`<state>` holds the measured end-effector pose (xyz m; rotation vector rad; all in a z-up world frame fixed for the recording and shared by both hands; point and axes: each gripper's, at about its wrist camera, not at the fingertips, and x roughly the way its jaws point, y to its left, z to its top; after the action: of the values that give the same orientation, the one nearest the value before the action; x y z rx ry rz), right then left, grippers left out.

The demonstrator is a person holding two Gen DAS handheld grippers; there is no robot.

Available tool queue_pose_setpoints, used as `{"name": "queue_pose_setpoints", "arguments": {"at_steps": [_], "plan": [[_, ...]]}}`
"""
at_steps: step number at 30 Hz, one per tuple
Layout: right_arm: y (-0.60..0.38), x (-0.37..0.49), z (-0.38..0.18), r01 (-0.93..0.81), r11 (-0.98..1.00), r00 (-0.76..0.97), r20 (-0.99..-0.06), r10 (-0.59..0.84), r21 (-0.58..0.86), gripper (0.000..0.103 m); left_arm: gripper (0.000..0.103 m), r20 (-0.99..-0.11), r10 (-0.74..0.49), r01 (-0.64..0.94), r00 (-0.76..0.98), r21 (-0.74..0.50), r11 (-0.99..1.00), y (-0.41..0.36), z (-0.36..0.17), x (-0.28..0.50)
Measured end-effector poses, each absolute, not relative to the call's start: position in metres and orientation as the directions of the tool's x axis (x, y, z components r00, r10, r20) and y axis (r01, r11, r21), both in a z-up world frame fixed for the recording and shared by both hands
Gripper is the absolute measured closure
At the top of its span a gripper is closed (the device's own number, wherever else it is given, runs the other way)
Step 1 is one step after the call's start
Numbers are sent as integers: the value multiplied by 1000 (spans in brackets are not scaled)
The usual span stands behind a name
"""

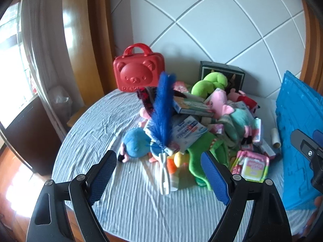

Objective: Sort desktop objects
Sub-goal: 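Withdraw both open tools from the crate back toward the pile, then grasp the blue bristle duster with the left tool while the right tool grasps the clear tape roll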

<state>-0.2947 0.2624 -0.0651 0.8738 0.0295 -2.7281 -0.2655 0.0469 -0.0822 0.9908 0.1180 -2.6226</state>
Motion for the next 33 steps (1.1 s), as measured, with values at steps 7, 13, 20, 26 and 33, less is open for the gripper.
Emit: {"name": "queue_pose_setpoints", "arguments": {"at_steps": [7,13,20,26,33], "plan": [[249,-347,-88,300,-950,-734,-614,-290,90,0,17,-668,-338,393,-663,74,-917,29,-90,-300],[247,-389,-103,300,-944,-695,-647,-314,136,0,17,-685,-343,405,-643,76,-911,18,-98,-327],[241,-422,-126,235,-963,-661,-705,-257,131,0,17,-723,-305,357,-620,86,-930,3,-113,-370],[233,-443,-144,160,-980,-633,-750,-192,116,0,17,-740,-251,285,-624,83,-955,-9,-121,-409],[225,-469,-164,88,-990,-590,-795,-140,109,0,17,-775,-201,243,-599,64,-968,-23,-140,-452]]}}
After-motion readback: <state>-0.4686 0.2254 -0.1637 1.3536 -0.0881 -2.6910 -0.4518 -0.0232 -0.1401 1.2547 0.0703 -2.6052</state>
